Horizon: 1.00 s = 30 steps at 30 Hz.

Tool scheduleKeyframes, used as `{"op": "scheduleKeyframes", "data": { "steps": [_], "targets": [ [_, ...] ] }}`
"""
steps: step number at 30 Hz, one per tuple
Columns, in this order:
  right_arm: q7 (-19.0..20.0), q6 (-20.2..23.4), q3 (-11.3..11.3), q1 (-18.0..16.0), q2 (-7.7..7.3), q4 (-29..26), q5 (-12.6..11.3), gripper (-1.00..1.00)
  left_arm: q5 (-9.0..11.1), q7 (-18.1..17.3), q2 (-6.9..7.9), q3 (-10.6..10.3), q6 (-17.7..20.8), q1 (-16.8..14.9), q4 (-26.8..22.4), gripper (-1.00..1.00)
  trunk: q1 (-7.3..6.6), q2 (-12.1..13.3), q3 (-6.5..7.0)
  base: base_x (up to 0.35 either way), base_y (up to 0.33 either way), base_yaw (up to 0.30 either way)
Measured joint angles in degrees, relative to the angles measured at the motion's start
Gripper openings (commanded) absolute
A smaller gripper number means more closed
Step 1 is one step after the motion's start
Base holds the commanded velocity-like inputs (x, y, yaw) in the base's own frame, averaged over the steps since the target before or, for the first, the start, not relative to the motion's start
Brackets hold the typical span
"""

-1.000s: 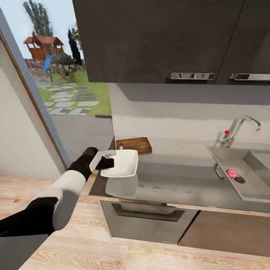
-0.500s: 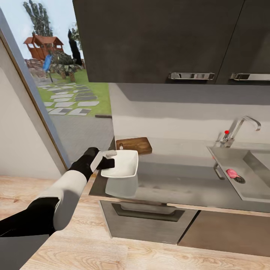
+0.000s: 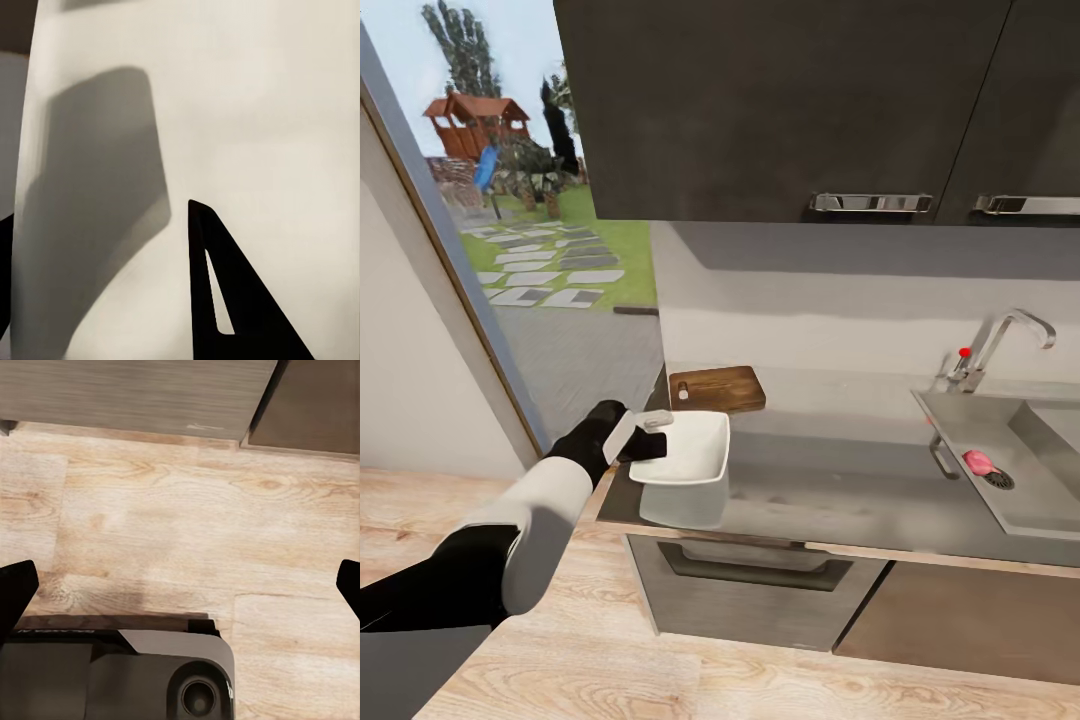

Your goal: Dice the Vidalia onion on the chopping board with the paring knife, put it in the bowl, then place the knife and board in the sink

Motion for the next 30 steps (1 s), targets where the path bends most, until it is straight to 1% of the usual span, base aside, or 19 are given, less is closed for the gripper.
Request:
{"op": "scheduleKeyframes", "data": {
  "steps": [30],
  "targets": [
    [0.0, 0.0, 0.0, 0.0, 0.0, 0.0, -0.1, 1.0, 0.0, 0.0, -0.09, 0.0, 0.0, 0.0, 0.2, -1.0, 0.0, 0.0, 0.0, 0.0, 0.0, 0.0]
  ]
}}
